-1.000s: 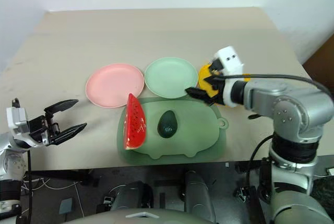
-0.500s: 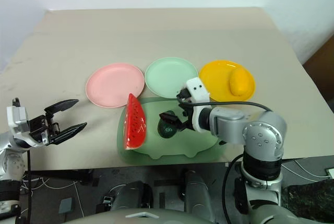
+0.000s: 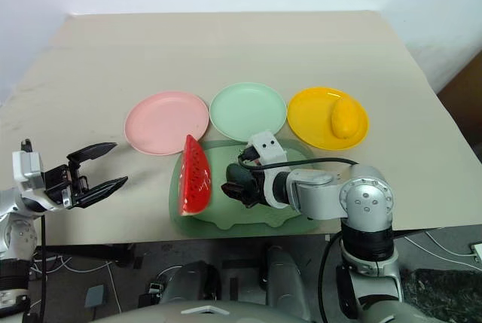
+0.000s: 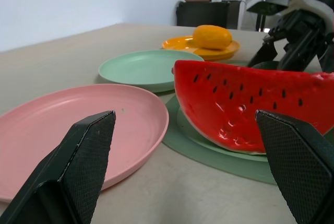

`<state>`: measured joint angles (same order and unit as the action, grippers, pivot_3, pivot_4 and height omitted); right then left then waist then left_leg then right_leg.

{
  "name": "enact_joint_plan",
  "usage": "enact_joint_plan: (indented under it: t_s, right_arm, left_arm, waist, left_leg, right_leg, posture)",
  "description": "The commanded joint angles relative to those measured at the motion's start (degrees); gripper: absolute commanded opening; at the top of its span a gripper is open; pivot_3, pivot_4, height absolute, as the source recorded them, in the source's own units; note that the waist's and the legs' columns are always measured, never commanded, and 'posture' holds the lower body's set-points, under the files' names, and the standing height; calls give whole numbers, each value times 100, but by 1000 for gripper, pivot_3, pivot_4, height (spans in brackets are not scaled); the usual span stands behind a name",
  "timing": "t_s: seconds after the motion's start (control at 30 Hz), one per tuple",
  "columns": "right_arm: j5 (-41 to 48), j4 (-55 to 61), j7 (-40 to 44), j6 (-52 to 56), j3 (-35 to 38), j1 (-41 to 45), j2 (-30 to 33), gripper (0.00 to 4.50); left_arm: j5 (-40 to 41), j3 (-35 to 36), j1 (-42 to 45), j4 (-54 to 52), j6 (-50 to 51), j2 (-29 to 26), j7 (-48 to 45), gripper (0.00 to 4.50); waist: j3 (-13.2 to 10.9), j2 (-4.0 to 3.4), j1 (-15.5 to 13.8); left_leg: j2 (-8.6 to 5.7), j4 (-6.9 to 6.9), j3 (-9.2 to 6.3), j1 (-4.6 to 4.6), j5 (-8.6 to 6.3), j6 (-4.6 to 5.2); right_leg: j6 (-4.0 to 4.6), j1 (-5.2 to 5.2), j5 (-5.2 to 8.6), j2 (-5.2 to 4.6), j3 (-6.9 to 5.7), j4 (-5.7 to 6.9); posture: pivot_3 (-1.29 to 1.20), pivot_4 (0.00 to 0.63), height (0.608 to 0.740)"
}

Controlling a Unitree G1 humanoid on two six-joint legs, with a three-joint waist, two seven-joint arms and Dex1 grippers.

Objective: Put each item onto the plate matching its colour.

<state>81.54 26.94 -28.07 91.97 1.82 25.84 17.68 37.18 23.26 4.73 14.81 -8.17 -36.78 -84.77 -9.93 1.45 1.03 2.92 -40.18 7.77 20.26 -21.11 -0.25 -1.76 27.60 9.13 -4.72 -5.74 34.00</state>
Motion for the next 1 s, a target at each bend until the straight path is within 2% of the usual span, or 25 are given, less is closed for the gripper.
enact_joint_plan:
  t_s: [0.03, 0.2, 0.33, 0.37, 0.5, 0.67, 0.8, 0.87, 1.0]
  right_arm:
    - [244, 3, -128, -112, -187, 152, 166, 4480]
    - [269, -72, -134, -254, -420, 273, 356, 4480]
    - [257, -109, -91, -384, -523, 345, 480, 3245]
    - [261, -118, -70, -406, -542, 361, 512, 3066]
    - [321, -148, 365, -539, -509, 615, 770, 3066]
    - [-702, -1123, 1411, -1435, -67, 1676, 1040, 3066]
    - [-2068, -2049, 2275, -2234, -516, 2204, 1128, 3066]
    - [-2808, -2699, 2665, -2739, -801, 2405, 1005, 3066]
    - [-3753, -3573, 3248, -3355, -1106, 2618, 700, 3066]
  left_arm:
    - [49, 12, 13, -199, -28, -27, 5, 4500]
    - [30, -1, 55, -173, -55, -6, 39, 4500]
    - [18, -7, 64, -178, -64, 16, 62, 4500]
    - [13, -10, 67, -179, -66, 20, 65, 4500]
    - [1, -28, 101, -174, -68, 32, 88, 4500]
    - [-20, -85, 198, -115, -100, 58, 84, 4500]
    - [-51, -147, 298, -31, -166, 102, 77, 4500]
    - [-68, -172, 327, 6, -212, 128, 75, 4500]
    - [-83, -192, 348, 49, -310, 167, 81, 4500]
  waist:
    - [0, 0, -1]
    - [0, 0, -1]
    - [0, 0, -2]
    - [0, 0, -2]
    - [0, 0, -3]
    - [0, 0, 1]
    - [0, 0, -2]
    - [0, 0, 5]
    - [0, -1, 20]
  left_leg:
    - [0, 0, 0, 0, 0, 0]
    - [1, 0, -3, 0, 0, 0]
    - [1, 0, -3, 1, -1, 1]
    - [1, 0, -3, 1, -1, 1]
    - [1, 0, -4, 1, -1, 1]
    - [1, -3, -5, 0, -1, 3]
    - [1, 0, 3, 4, -1, 3]
    - [1, 0, 3, 8, 0, 2]
    - [0, 0, 8, 12, 13, -21]
  right_leg:
    - [0, 0, 0, 0, 0, 0]
    - [0, 0, 0, 0, 0, -1]
    - [0, 0, 0, 0, 0, -1]
    - [-1, 0, 0, 0, 0, -1]
    - [-1, 0, 0, 0, -1, -1]
    - [0, 1, 0, 1, 0, -3]
    - [0, 1, 0, 4, -6, -1]
    - [0, 1, 0, 3, -12, -1]
    - [-2, 4, -1, 1, -13, -3]
  posture:
    - [0, 150, 733]
    - [0, 150, 733]
    - [0, 150, 733]
    - [0, 150, 733]
    - [0, 150, 733]
    - [0, 150, 733]
    - [0, 150, 733]
    - [0, 150, 733]
    - [0, 150, 733]
